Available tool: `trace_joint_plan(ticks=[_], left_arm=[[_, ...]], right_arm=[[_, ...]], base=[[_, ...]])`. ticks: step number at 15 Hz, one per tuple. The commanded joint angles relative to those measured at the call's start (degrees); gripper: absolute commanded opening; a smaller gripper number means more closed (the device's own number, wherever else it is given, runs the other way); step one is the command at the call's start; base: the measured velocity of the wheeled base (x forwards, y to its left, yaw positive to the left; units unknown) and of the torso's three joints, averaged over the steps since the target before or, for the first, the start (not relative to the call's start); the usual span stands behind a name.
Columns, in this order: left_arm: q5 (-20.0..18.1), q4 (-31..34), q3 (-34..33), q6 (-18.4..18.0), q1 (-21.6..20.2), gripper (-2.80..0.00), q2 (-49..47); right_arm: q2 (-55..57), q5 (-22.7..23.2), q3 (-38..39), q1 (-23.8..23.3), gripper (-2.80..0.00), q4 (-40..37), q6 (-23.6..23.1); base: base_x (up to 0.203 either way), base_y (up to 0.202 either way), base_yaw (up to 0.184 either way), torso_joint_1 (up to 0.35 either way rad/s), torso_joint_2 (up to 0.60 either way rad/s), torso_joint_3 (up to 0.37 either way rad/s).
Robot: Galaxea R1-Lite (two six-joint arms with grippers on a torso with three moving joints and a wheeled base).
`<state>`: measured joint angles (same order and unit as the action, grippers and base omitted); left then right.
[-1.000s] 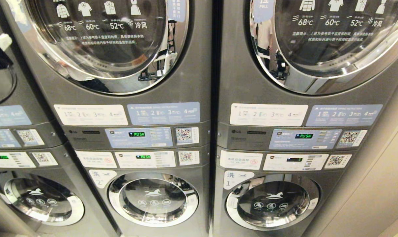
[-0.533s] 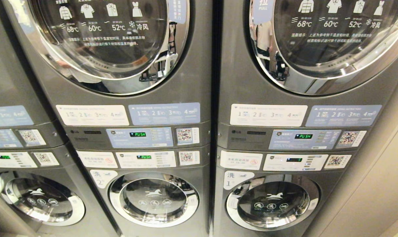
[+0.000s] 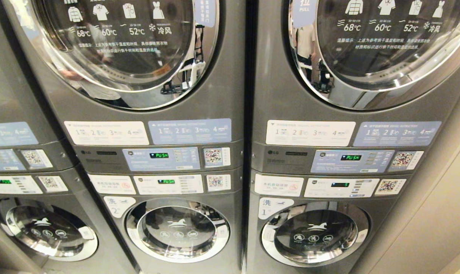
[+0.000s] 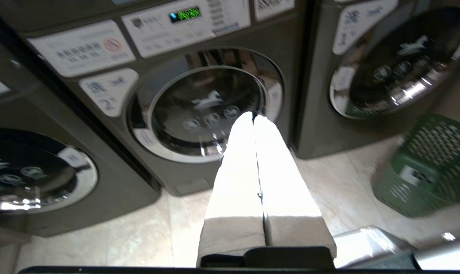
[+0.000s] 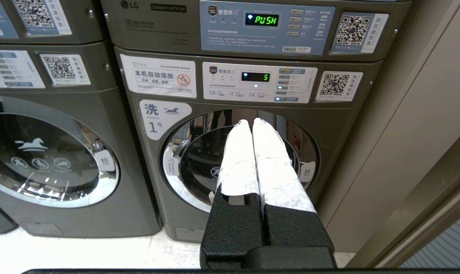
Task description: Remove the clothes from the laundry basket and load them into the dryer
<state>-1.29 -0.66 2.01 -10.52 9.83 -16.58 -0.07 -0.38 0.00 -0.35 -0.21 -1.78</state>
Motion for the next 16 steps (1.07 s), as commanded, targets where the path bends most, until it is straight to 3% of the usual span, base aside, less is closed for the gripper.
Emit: trace_joint_plan(ticks=[1, 3, 4, 6, 7, 9, 10, 14, 16], left_arm=[[5.18, -7.33, -1.33, -0.59, 1.67, -2.80, 0.35], [18.91, -9.15, -1.72, -0.02, 1.58, -2.80, 0.33], [19.98, -8.85, -1.71, 0.72, 1.54, -2.80, 0.32], [17.31, -2.57, -0.10, 1.66, 0.61, -2.80, 0.32], [13.17, -0.59, 0.40, 1.89, 0.52, -2.80, 0.32], [-0.24, 5.57, 0.90, 1.17, 0.41, -2.80, 0.21], [-1.73, 7.92, 1.12, 0.85, -0.67, -2.80, -0.83], [-1.20, 8.09, 0.90, 0.66, -14.80, -2.80, 0.02], [-2.13, -0.55, -1.58, 0.65, -15.13, -2.80, 0.40]], right_arm=[[0.07, -0.06, 0.00, 0.00, -2.80, -0.06, 0.44], [0.07, -0.24, 0.00, 0.00, -2.80, 0.03, 1.69], [0.07, -0.15, 0.00, 0.00, -2.80, 0.03, 1.55], [0.07, -0.15, 0.00, 0.00, -2.80, 0.03, 1.52], [0.07, -0.15, 0.00, 0.00, -2.80, 0.03, 1.35], [0.07, -0.15, 0.00, 0.00, -2.80, 0.03, 1.19], [0.07, -0.19, 0.00, 0.00, -2.80, 0.03, 1.73], [0.07, -0.15, 0.00, 0.00, -2.80, 0.12, 1.36], [0.07, -0.24, 0.00, 0.00, -2.80, 0.03, 2.05]], base=[[0.000, 0.000, 0.000, 0.000, 0.00, 0.000], [0.000, 0.000, 0.000, 0.000, 0.00, 0.000], [0.000, 0.000, 0.000, 0.000, 0.00, 0.000], [0.000, 0.000, 0.000, 0.000, 0.00, 0.000], [0.000, 0.000, 0.000, 0.000, 0.00, 0.000], [0.000, 0.000, 0.000, 0.000, 0.00, 0.000], [0.000, 0.000, 0.000, 0.000, 0.00, 0.000], [0.000, 0.000, 0.000, 0.000, 0.00, 0.000], [0.000, 0.000, 0.000, 0.000, 0.00, 0.000]])
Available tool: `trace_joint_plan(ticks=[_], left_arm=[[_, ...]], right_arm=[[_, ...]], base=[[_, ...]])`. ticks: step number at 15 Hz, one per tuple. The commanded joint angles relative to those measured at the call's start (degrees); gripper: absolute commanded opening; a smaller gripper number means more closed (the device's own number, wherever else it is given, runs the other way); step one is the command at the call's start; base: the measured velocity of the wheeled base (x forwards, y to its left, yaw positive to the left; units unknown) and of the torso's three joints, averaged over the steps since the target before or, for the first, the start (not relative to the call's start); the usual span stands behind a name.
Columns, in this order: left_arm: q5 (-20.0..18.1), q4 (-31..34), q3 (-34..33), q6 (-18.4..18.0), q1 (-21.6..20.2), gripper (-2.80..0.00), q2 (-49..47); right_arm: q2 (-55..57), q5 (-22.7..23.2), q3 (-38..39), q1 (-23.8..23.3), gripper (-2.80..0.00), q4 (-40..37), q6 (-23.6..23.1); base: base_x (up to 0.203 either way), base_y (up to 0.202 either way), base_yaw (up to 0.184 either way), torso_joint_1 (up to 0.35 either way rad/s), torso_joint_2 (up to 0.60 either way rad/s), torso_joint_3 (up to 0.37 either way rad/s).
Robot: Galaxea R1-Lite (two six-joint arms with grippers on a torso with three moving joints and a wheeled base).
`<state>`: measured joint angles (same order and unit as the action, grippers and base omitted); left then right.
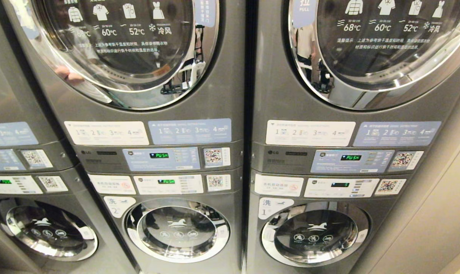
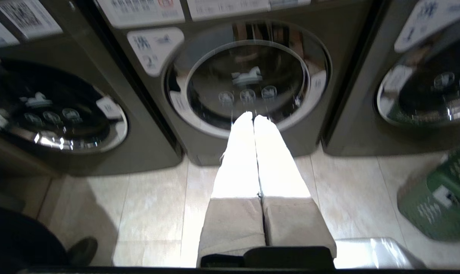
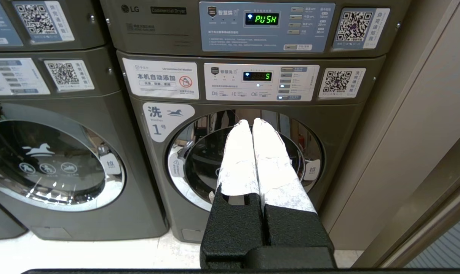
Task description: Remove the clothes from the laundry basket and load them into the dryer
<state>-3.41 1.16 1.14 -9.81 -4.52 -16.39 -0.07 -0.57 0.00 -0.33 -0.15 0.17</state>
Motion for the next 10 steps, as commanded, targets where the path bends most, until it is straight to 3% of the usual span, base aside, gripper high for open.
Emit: trace_joint_plan(ticks=[1, 3, 5, 10], left_arm=[[-0.33, -2.21, -1.03, 0.03, -0.76, -2.80, 0.29], [-0.08, -2.10, -1.03, 1.75, 0.92, -2.80, 0.69], [0.65, -1.25, -1.01, 3.61, 6.48, -2.80, 2.78], [1.70, -1.08, -1.02, 2.12, 5.27, -2.80, 17.23]], right_arm=[[0.07, -0.04, 0.00, -0.02, -2.80, 0.06, 0.27], [0.07, -0.12, 0.00, -0.02, -2.80, 0.06, 0.36], [0.07, 0.06, 0.00, -0.02, -2.80, 0.06, -0.53], [0.07, -0.08, 0.00, -0.02, -2.80, 0.06, -0.35]], base=[[0.000, 0.000, 0.000, 0.000, 0.00, 0.000], [0.000, 0.000, 0.000, 0.000, 0.00, 0.000], [0.000, 0.000, 0.000, 0.000, 0.00, 0.000], [0.000, 0.000, 0.000, 0.000, 0.00, 0.000]])
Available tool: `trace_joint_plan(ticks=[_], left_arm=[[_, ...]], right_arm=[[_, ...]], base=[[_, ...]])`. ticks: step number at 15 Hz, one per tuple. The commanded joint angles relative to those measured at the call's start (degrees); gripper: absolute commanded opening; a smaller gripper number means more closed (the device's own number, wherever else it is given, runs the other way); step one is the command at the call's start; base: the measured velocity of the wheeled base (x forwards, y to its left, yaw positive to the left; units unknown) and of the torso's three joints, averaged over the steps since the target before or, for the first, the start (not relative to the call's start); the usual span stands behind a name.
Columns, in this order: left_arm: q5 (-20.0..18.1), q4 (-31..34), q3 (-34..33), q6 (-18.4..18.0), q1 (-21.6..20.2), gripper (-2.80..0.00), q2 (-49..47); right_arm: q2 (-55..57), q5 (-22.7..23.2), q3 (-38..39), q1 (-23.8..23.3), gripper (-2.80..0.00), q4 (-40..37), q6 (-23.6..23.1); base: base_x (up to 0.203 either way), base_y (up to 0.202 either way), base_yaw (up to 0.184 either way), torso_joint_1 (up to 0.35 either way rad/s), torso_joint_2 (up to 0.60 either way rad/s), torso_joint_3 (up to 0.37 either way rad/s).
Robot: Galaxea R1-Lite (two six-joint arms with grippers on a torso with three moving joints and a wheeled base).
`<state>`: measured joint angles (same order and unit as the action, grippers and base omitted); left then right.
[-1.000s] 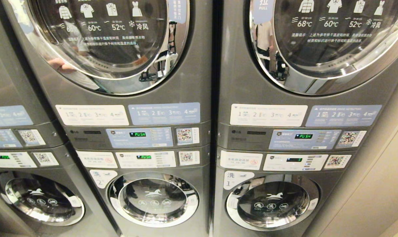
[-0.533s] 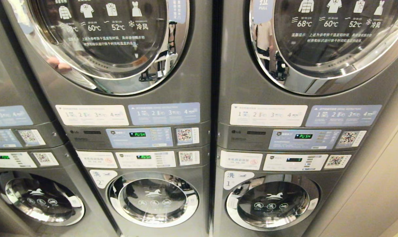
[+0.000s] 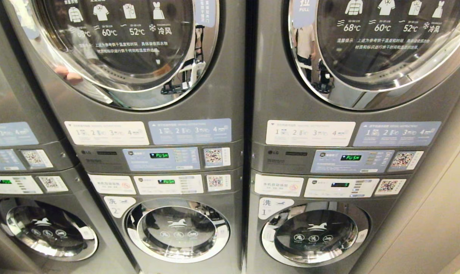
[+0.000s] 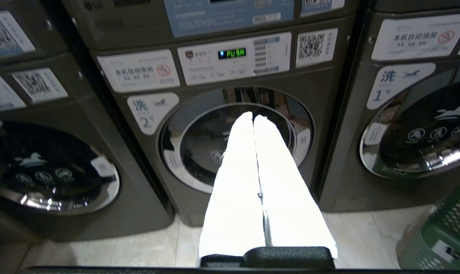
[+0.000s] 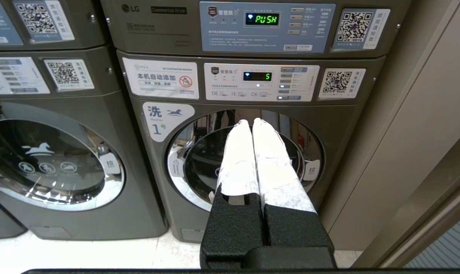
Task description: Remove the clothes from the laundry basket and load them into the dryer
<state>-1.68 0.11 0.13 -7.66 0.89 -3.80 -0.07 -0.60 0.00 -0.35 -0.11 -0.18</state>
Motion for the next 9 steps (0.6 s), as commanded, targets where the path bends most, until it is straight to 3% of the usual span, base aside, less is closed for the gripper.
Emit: trace_joint_plan(ticks=[1, 9], left_arm=[[0.05, -0.08, -0.03, -0.65, -0.33, -2.80, 4.10], [0.19, -0.29, -0.05, -0.78, -0.45, -2.80, 3.80]], right_arm=[[0.07, -0.19, 0.00, 0.00, -2.80, -0.07, 0.09], [0.07, 0.07, 0.00, 0.00, -2.80, -0.07, -1.76]], base=[[0.000, 0.000, 0.000, 0.000, 0.00, 0.000], [0.000, 0.000, 0.000, 0.000, 0.00, 0.000]])
